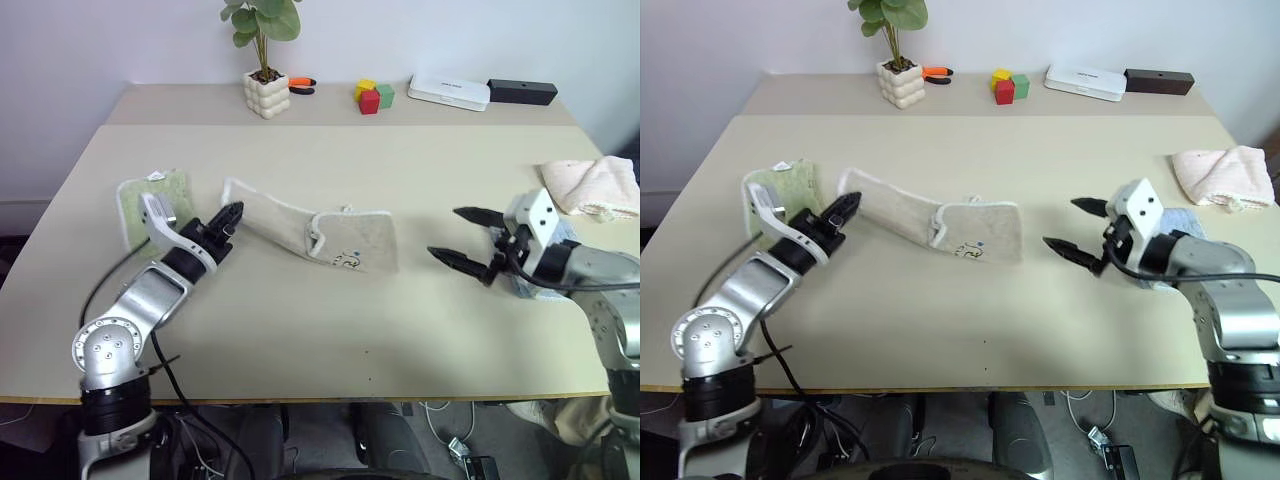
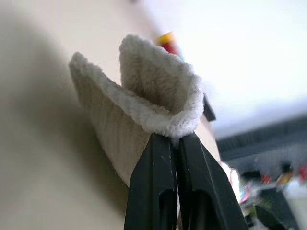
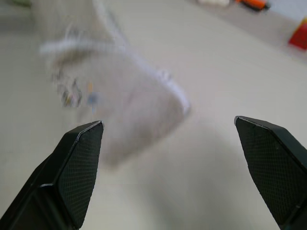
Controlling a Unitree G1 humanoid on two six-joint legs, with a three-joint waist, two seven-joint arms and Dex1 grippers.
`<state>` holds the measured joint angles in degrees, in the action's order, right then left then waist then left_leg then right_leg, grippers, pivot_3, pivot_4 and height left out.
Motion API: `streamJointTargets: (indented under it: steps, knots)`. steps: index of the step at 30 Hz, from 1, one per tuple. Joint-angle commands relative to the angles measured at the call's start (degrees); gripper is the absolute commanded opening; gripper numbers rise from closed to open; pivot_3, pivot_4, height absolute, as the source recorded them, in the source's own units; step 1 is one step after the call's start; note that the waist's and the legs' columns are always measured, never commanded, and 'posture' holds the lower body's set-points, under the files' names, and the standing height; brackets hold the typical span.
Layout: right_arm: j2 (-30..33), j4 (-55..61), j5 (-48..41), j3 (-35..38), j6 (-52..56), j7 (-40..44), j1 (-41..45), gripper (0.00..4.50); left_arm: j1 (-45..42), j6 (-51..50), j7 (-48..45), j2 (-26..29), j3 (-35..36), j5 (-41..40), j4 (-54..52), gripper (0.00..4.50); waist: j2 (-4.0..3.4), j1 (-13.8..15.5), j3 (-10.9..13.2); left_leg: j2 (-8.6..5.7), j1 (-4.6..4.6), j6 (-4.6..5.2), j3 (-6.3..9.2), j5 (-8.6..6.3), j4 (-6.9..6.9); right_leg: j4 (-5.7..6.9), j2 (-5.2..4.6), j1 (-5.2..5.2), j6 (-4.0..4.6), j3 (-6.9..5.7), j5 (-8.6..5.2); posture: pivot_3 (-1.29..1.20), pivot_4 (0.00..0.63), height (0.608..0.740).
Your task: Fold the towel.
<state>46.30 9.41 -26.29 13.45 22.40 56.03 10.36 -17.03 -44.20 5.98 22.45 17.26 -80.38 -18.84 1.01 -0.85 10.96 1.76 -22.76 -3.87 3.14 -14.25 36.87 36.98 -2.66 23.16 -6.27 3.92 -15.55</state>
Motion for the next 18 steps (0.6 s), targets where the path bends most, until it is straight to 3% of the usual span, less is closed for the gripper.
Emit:
streamJointTargets:
  steps: [1,4,8,18]
  knots:
    - [1.3,2.4,-1.9,2.6,0.6,0.1,0.4,4.50,-2.6,-0.8,-12.4,5.2,-10.0,11.0,-3.9,0.09,0.00,-0.1,0.0,0.00,0.02,0.00,-0.03,0.00,0.00,0.00,-0.01,-0.01,0.01,0.03,0.00,0.00,0.150,0.740]
    - [0.7,2.0,-1.7,2.1,1.0,-1.1,2.1,4.50,-6.0,2.1,-25.3,9.2,-22.5,24.1,-3.1,0.09,-0.04,-0.1,0.0,-0.01,0.01,-0.01,-0.05,0.00,0.00,-0.04,0.02,0.01,0.04,0.05,-0.02,0.00,0.150,0.740]
    - [-0.2,1.9,-1.2,1.2,0.8,-2.4,3.6,4.50,-10.7,10.3,-37.5,7.9,-35.2,39.3,3.0,0.09,-0.03,0.0,0.0,-0.01,-0.07,0.00,-0.08,0.00,-0.02,-0.20,0.02,0.02,0.04,0.05,-0.02,0.00,0.150,0.740]
    - [-0.2,3.4,-1.2,2.8,0.8,-6.1,2.2,4.50,-16.3,16.2,-46.9,-4.1,-41.2,52.1,16.1,0.09,-0.04,0.1,0.0,-0.01,-0.48,0.04,0.01,-0.02,0.01,-0.36,0.02,0.24,-0.20,0.03,0.11,0.00,0.150,0.740]
